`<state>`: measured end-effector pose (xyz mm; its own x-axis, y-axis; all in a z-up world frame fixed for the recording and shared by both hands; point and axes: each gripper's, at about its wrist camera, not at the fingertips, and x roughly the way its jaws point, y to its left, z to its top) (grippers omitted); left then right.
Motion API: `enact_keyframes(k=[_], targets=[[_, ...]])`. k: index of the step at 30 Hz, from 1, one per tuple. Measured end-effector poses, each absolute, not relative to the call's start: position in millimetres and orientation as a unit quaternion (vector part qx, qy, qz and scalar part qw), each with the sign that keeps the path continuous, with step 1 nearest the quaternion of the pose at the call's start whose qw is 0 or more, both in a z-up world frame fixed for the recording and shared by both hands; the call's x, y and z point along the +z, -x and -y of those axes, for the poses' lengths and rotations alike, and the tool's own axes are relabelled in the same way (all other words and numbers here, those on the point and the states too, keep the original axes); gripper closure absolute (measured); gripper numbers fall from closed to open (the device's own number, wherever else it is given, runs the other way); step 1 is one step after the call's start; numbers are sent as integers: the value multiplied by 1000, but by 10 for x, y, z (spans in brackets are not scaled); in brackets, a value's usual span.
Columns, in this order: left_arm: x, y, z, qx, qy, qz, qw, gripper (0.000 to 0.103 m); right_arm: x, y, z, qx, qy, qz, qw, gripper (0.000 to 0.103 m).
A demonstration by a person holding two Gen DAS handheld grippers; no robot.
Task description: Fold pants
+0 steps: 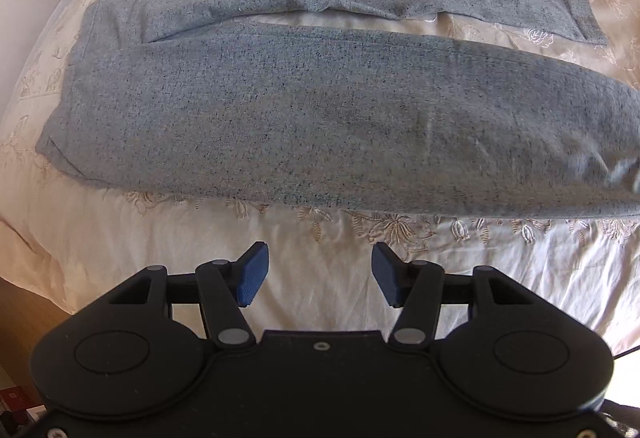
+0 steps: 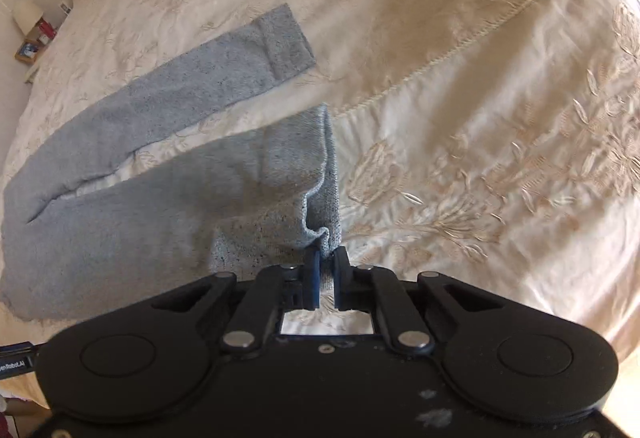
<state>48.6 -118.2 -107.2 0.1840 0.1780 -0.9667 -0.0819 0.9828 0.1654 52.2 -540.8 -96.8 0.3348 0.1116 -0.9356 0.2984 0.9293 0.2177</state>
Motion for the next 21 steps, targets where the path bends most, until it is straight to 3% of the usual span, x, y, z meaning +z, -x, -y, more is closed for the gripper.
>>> enact_keyframes(k=[7, 13, 16, 21], targets=[[-1088, -532, 967, 95, -64, -617, 778, 42, -1530, -591, 5287, -90, -143, -619, 767, 93], [-1113, -822, 664, 111, -61, -589, 798, 42, -974, -611, 4986, -151, -44, -540, 827, 82], [-1281, -975, 544, 107, -60, -591, 797, 42, -939, -738, 4790, -89, -101, -537, 833, 80], [-1725, -1084, 155, 107, -42, -630, 768, 42, -1483, -932, 4430, -102, -126, -596, 787, 81]])
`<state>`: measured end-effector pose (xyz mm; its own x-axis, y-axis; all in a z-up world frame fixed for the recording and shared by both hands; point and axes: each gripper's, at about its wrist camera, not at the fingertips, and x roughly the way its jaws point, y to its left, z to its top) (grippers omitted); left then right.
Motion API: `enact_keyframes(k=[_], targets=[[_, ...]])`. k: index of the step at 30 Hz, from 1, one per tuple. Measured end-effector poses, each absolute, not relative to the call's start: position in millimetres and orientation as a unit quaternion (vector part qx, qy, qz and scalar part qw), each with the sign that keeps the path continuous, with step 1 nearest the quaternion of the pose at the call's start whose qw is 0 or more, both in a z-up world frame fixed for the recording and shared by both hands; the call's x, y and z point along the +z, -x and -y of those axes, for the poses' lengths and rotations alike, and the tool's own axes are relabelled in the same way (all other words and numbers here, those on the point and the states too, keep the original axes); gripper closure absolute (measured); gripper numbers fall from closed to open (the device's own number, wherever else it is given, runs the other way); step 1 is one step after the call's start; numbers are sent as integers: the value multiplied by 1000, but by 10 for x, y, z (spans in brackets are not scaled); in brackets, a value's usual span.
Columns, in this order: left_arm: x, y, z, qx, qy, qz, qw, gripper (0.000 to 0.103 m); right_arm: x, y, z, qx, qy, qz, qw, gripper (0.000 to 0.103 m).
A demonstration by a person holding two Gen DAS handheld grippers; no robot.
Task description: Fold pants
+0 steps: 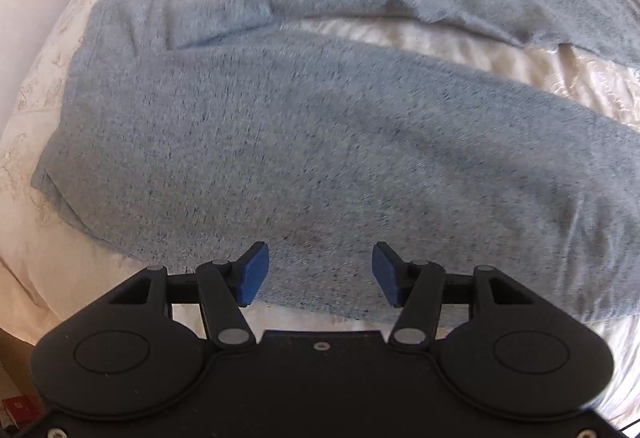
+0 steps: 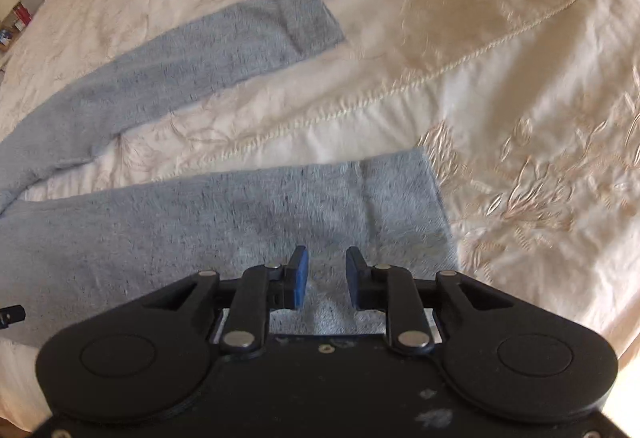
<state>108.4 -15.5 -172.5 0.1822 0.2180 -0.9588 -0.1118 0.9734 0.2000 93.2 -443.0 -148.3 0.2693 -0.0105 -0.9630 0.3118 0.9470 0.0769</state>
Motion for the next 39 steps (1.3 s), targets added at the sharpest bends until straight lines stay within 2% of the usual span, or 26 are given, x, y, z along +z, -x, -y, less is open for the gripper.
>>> enact_keyframes(k=[2, 3, 5, 6, 7, 8, 10, 14, 22, 26, 30, 39], targets=[[-1968, -1086, -83, 119, -50, -655, 744, 38, -1696, -924, 4421, -147, -115, -623, 760, 82], [-2081, -1080, -211, 125, -59, -664, 735, 37, -1755, -884, 4439, -171, -116, -631, 748, 88], [-2168, -1071, -472, 102, -44, -665, 738, 24, -1753, -863, 4466, -202, -142, -632, 735, 90], [-2159, -1090, -562, 92, -34, -667, 738, 24, -1717, -877, 4443, -217, -145, -632, 730, 90], [-2123, -1130, -639, 84, -28, -671, 736, 28, -1651, -914, 4388, -229, -138, -633, 727, 88], [-2061, -1178, -690, 82, -31, -670, 737, 40, -1570, -961, 4313, -236, -132, -629, 729, 82], [-1881, -1320, -780, 79, -35, -658, 748, 48, -1378, -1067, 4147, -234, -134, -615, 742, 78], [-1413, -1746, -999, 64, 15, -616, 785, 48, -987, -1506, 3781, -200, -169, -581, 770, 78], [-404, -2932, -1197, 34, 47, -543, 838, 48, -304, -2558, 3508, -141, -242, -537, 796, 78], [52, -3371, -1210, 42, 51, -489, 870, 46, -150, -3099, 3583, -133, -270, -523, 797, 73], [126, -3530, -1206, 50, 54, -467, 881, 42, -253, -3675, 3701, -139, -260, -521, 801, 70], [-538, -3510, -1269, 68, 40, -531, 844, 43, -1142, -4503, 3893, -199, -278, -544, 766, 68]])
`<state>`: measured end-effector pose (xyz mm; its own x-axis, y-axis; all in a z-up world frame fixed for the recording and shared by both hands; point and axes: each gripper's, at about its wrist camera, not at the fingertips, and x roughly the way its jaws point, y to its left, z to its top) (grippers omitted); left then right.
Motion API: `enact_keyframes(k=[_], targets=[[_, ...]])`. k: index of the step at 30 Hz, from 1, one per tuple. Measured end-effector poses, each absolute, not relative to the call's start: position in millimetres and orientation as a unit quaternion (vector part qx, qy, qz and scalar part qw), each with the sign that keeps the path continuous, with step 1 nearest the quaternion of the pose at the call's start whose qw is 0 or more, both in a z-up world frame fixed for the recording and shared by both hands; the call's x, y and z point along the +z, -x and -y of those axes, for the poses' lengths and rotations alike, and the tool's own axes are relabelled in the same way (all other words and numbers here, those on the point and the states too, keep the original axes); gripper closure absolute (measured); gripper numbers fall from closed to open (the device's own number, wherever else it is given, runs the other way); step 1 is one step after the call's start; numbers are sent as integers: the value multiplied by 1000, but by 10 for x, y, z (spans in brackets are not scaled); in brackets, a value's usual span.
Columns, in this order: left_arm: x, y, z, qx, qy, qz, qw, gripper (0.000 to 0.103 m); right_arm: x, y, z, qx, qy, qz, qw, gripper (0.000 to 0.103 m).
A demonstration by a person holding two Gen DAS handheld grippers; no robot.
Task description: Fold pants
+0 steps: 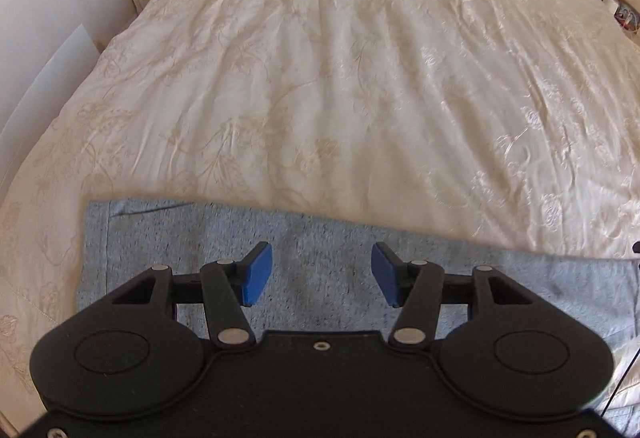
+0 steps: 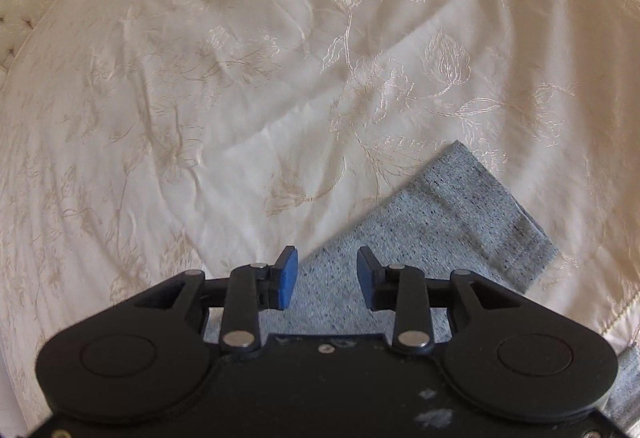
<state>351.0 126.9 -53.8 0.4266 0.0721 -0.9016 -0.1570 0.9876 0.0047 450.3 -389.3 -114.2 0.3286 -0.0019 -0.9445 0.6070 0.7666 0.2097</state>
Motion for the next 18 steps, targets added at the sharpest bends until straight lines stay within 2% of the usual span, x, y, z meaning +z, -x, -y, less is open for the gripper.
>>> enact_keyframes(k=[7, 13, 14, 15, 18], targets=[[-800, -3493, -1422, 97, 29, -557, 825, 43, -1686, -4768, 3872, -255, -272, -575, 728, 67], [-933, -3632, -1561, 103, 45, -574, 811, 43, -1931, -4751, 3843, -263, -259, -599, 710, 67], [-954, -3678, -1577, 102, 46, -577, 809, 43, -1924, -4713, 3841, -259, -257, -597, 714, 76], [-961, -3716, -1584, 100, 46, -579, 808, 43, -1895, -4652, 3835, -250, -258, -594, 720, 99], [-989, -3856, -1615, 96, 45, -584, 805, 43, -1728, -4365, 3797, -222, -249, -580, 743, 100]])
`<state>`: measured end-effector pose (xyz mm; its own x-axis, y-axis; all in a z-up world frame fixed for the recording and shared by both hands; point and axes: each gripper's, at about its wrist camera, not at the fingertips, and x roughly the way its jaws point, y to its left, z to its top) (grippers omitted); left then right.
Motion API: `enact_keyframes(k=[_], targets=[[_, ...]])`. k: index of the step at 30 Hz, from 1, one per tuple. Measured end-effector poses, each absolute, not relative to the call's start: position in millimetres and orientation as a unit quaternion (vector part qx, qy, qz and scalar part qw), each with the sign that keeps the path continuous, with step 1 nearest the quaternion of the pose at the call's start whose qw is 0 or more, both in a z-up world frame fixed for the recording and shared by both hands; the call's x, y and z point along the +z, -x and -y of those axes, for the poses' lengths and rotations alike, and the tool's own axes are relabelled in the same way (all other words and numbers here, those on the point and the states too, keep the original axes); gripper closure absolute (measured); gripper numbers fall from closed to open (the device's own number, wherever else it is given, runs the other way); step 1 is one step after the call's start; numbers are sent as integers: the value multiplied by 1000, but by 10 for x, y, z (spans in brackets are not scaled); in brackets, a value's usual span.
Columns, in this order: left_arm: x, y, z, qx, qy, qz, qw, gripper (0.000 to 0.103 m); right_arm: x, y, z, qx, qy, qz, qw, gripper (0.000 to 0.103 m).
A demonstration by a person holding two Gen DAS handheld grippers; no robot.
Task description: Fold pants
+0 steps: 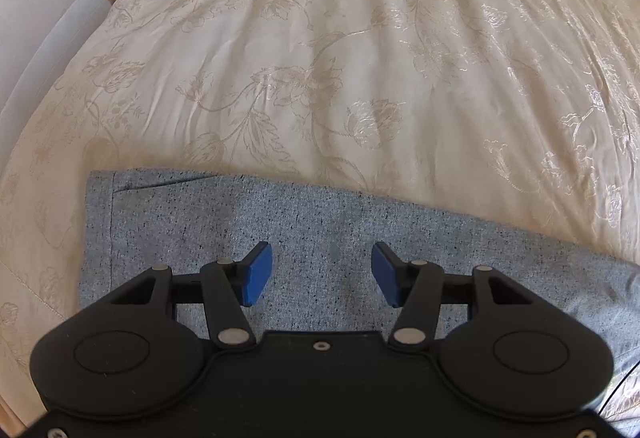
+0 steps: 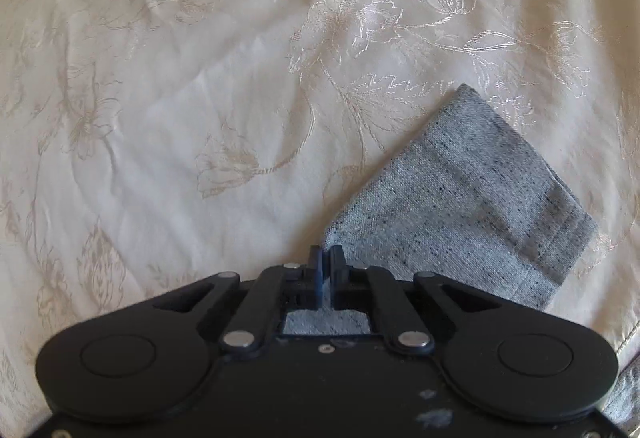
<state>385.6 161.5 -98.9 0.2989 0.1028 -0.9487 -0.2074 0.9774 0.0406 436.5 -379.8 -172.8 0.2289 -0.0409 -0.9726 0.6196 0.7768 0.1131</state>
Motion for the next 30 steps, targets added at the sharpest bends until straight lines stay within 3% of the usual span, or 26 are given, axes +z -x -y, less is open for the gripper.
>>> enact_keyframes(k=[9, 17, 19, 22, 30], targets=[[-1212, -4298, -1727, 92, 77, -616, 779, 42, -1450, -3203, 3767, -198, -258, -564, 759, 101], [-1617, -4430, -1798, 113, 136, -656, 734, 42, -1557, -3017, 3811, -218, -278, -563, 747, 102], [-1610, -4457, -1802, 117, 146, -649, 738, 42, -1472, -3022, 3827, -204, -293, -552, 754, 97], [-1623, -4497, -1776, 126, 145, -640, 744, 42, -1367, -3094, 3844, -209, -312, -538, 755, 76], [-1768, -4500, -1777, 122, 147, -649, 737, 42, -1504, -3170, 3767, -199, -392, -547, 713, 70]])
